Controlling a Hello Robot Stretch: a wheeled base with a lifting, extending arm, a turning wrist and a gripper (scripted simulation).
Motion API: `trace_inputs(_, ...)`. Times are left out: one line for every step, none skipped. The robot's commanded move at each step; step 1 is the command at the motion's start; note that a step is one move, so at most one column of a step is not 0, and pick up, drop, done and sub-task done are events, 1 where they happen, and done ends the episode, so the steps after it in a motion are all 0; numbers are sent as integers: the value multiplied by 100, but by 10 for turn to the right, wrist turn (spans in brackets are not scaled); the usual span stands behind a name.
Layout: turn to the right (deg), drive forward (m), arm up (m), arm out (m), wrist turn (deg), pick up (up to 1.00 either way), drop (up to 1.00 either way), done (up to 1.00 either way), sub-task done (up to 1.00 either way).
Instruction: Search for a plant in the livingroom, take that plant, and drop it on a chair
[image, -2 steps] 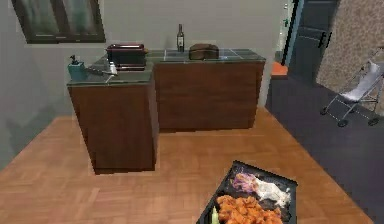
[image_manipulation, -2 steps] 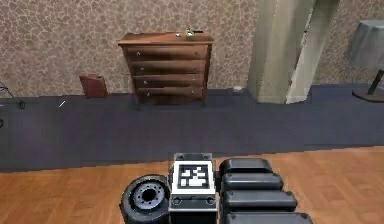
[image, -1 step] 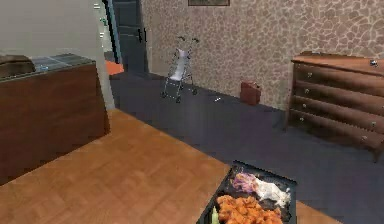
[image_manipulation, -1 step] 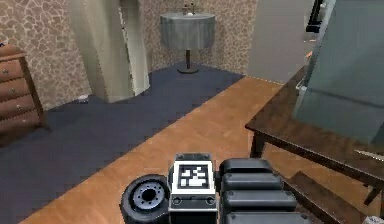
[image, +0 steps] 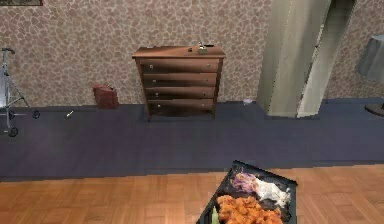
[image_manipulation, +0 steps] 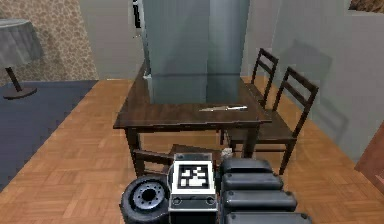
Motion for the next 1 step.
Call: trace_inputs(0, 0, 0, 48, 0, 0, 0, 0, 0)
